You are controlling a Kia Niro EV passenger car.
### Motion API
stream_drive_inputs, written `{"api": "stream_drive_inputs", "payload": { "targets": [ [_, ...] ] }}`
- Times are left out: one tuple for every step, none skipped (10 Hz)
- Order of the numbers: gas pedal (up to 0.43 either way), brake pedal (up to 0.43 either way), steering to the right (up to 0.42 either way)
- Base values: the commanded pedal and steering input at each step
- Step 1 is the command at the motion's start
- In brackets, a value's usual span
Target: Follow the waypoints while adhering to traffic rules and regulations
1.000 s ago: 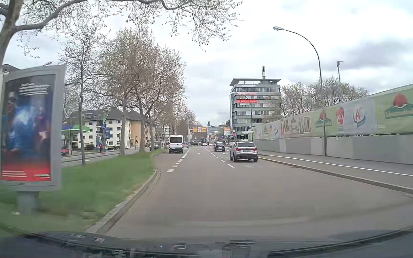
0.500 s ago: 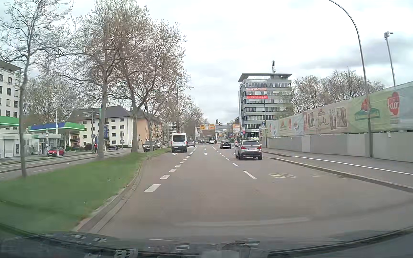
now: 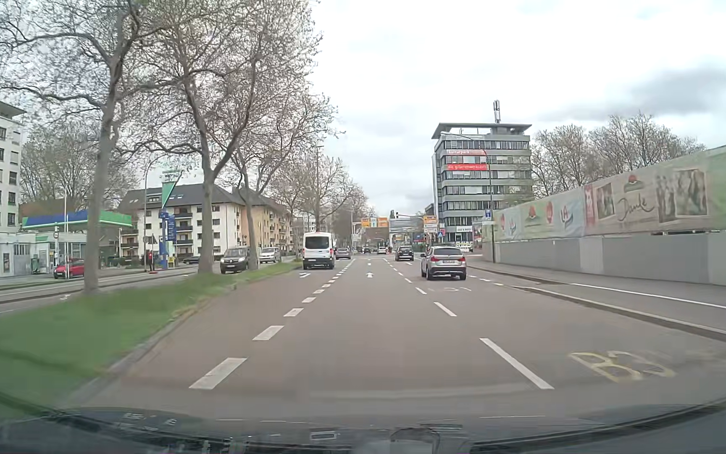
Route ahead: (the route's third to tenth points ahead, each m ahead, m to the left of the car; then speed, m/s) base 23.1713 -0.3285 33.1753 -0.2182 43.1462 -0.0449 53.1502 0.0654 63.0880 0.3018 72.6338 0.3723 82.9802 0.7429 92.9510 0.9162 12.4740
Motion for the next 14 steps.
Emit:
{"api": "stream_drive_inputs", "payload": {
  "targets": [
    [0.087,0.0,-0.007],
    [0.079,0.0,-0.007],
    [0.079,0.0,-0.007],
    [0.059,0.0,-0.008],
    [0.02,0.0,-0.007],
    [0.0,0.0,-0.007],
    [0.0,0.0,-0.007],
    [0.0,0.0,-0.006],
    [0.0,0.0,-0.006],
    [0.0,0.0,-0.006],
    [0.0,0.0,-0.006],
    [0.0,0.0,-0.005],
    [0.0,0.0,-0.004],
    [0.0,0.012,-0.004]
  ]
}}
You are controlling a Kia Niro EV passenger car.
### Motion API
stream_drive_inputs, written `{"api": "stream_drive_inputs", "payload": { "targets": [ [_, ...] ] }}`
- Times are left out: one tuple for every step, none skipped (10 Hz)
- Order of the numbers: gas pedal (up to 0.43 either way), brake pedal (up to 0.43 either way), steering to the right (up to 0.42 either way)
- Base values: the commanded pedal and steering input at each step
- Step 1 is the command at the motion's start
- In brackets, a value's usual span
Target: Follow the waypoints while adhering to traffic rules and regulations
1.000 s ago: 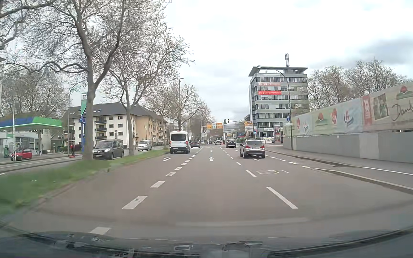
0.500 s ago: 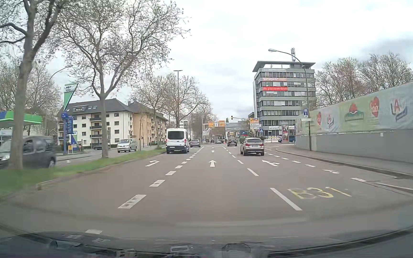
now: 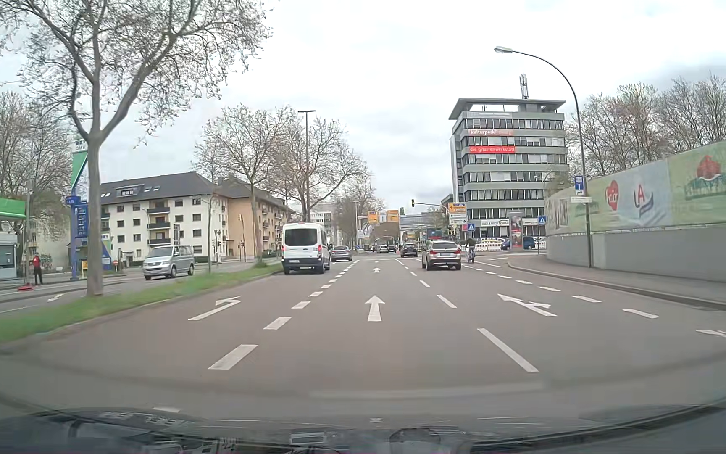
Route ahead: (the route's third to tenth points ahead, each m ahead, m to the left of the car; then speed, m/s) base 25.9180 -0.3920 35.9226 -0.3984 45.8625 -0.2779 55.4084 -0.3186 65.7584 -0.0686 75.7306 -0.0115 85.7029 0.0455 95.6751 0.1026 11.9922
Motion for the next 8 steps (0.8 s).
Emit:
{"api": "stream_drive_inputs", "payload": {
  "targets": [
    [0.0,0.055,-0.003],
    [0.0,0.14,-0.001],
    [0.0,0.171,0.0],
    [0.0,0.183,-0.001],
    [0.0,0.201,-0.001],
    [0.0,0.207,-0.001],
    [0.0,0.22,-0.003],
    [0.0,0.22,-0.004]
  ]
}}
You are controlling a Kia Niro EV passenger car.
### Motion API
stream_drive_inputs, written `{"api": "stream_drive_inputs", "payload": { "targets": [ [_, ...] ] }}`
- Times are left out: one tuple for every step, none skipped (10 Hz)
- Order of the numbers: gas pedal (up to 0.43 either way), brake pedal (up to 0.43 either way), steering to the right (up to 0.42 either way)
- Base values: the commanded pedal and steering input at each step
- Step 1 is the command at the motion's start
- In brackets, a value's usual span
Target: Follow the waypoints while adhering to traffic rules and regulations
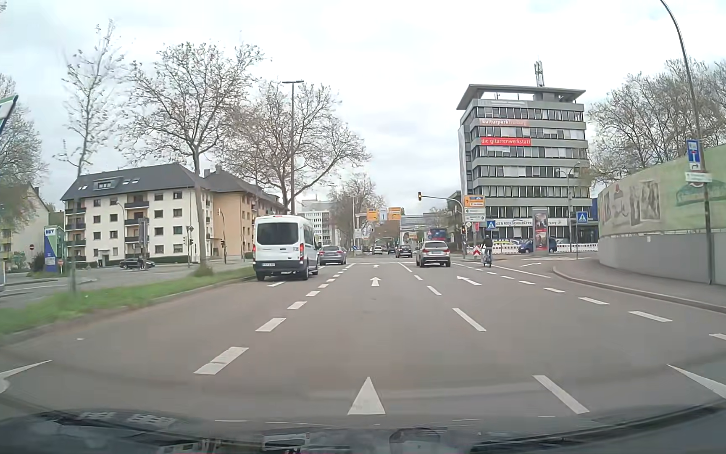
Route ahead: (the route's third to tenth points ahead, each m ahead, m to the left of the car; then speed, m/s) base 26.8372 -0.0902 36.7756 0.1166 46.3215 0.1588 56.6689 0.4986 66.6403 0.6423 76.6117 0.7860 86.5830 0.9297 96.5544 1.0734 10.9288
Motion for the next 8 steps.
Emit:
{"api": "stream_drive_inputs", "payload": {
  "targets": [
    [0.0,0.22,-0.004],
    [0.0,0.22,-0.004],
    [0.0,0.207,-0.004],
    [0.0,0.201,-0.004],
    [0.0,0.195,-0.003],
    [0.0,0.195,-0.002],
    [0.0,0.195,-0.002],
    [0.0,0.195,-0.001]
  ]
}}
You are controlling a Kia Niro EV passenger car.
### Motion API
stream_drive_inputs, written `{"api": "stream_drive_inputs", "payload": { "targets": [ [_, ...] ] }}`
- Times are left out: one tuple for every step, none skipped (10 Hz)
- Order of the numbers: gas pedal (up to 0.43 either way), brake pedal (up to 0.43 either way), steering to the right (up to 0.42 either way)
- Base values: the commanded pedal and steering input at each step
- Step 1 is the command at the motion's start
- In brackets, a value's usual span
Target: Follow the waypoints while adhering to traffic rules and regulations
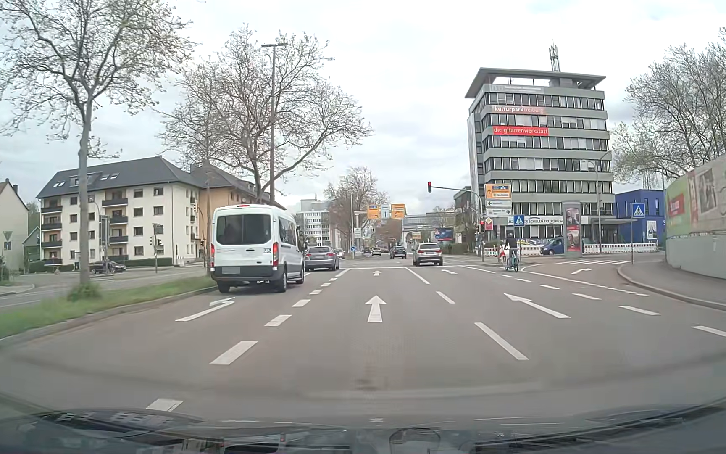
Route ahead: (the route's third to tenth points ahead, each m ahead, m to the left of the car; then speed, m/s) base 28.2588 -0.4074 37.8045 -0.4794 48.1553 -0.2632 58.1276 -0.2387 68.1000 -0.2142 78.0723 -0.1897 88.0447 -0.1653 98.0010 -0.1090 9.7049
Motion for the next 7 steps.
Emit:
{"api": "stream_drive_inputs", "payload": {
  "targets": [
    [0.0,0.195,-0.001],
    [0.0,0.195,-0.001],
    [0.0,0.189,0.0],
    [0.0,0.189,-0.001],
    [0.0,0.183,0.0],
    [0.0,0.189,0.0],
    [0.0,0.189,0.0]
  ]
}}
